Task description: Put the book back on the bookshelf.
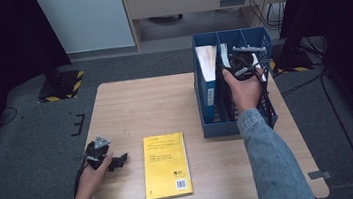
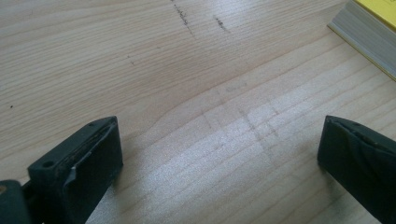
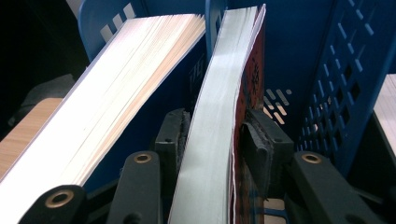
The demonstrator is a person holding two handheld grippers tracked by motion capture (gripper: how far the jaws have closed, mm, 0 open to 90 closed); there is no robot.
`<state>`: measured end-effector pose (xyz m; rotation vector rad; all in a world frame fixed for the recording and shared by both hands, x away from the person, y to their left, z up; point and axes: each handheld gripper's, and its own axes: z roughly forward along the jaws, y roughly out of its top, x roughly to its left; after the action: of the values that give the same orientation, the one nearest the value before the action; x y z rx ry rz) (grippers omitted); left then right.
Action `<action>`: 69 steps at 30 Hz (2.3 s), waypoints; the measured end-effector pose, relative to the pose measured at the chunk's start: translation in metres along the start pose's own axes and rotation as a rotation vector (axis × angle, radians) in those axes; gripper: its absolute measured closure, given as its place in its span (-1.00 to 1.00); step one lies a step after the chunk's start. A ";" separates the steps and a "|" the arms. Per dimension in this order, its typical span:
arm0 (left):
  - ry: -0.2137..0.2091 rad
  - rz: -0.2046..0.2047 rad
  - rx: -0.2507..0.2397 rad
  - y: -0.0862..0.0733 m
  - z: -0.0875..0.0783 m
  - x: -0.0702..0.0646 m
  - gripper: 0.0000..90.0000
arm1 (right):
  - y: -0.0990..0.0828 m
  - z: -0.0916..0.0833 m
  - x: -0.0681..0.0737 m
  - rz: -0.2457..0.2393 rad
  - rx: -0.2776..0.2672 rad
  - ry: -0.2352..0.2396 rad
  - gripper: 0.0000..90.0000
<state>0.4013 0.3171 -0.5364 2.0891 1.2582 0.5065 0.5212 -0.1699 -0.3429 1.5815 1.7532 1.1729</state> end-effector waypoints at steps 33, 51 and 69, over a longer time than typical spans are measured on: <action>0.000 0.001 -0.003 0.001 0.001 -0.001 -1.00 | -0.004 -0.028 0.002 -0.040 0.004 0.034 -0.04; 0.000 0.000 -0.004 0.001 0.001 -0.001 -1.00 | -0.012 -0.045 -0.005 -0.049 0.023 0.048 -0.34; 0.000 -0.001 -0.005 0.001 0.002 -0.001 -1.00 | -0.029 -0.059 -0.005 -0.119 0.038 0.083 -0.59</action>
<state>0.4022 0.3150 -0.5368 2.0848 1.2568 0.5089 0.4580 -0.1893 -0.3387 1.4469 1.9055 1.1684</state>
